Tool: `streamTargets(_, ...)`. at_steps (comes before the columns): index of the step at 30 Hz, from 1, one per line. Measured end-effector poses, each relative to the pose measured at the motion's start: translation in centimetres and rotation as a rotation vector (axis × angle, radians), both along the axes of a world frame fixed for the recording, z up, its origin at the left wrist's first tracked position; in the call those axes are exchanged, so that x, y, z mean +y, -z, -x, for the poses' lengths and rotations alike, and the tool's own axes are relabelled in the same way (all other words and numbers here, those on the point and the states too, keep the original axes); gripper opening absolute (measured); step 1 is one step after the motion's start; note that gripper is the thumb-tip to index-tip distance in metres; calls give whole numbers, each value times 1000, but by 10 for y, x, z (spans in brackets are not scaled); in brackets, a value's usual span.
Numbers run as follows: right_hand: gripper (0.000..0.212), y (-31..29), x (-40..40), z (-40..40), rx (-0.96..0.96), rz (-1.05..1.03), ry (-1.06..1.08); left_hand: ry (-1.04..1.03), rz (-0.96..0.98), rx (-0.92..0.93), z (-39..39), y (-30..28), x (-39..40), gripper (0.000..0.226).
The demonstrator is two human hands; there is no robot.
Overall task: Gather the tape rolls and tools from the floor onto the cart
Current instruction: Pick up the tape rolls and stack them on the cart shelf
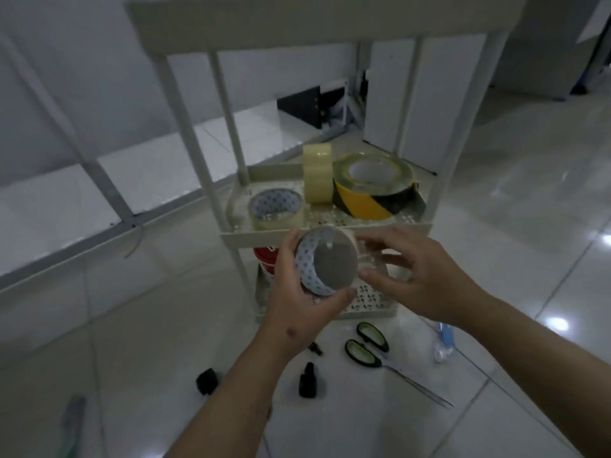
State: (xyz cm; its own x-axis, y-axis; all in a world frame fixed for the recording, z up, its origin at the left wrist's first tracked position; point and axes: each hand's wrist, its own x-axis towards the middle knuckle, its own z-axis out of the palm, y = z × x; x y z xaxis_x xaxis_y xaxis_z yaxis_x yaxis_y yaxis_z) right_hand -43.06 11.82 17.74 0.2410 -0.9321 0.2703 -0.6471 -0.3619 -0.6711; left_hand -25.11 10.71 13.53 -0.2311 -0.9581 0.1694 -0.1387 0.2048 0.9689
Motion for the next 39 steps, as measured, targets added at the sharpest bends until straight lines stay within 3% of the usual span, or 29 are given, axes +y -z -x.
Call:
streamTargets(3, 49, -23, -19, -18, -43, 88, -38, 2, 97, 20, -14, -25, -19, 73)
streamTargets(7, 44, -46, -50, -36, 33, 282, -38, -132, 208, 24, -23, -54, -49, 69)
streamTargets(12, 41, -52, -94, -53, 144, 404, 48, -124, 155, -57, -30, -77, -96, 77)
streamTargets(14, 37, -51, -110, -62, 197, 414, 42, -97, 127, -57, -31, -83, -111, 61)
streamTargets(20, 29, -41, -141, -74, 375, 352, 65, -146, 43, -100, -28, -84, -142, 30)
streamTargets(24, 29, -34, -141, -71, 422, 335, 107, -127, -8, -122, -23, -81, -159, 29)
streamTargets(27, 32, -27, -145, -66, 455, 389, 224, -165, 27, -299, -17, -75, -172, 30)
streamTargets(31, 45, -26, -150, -60, 393, 164, 327, -169, 38, -422, -15, -71, -180, 27)
streamTargets(35, 46, -30, -154, -59, 386, 116, 317, -141, 56, -609, -17, -75, -185, 30)
streamTargets(39, 58, -25, -158, -56, 408, 68, 243, -128, -19, -664, -17, -77, -192, 22)
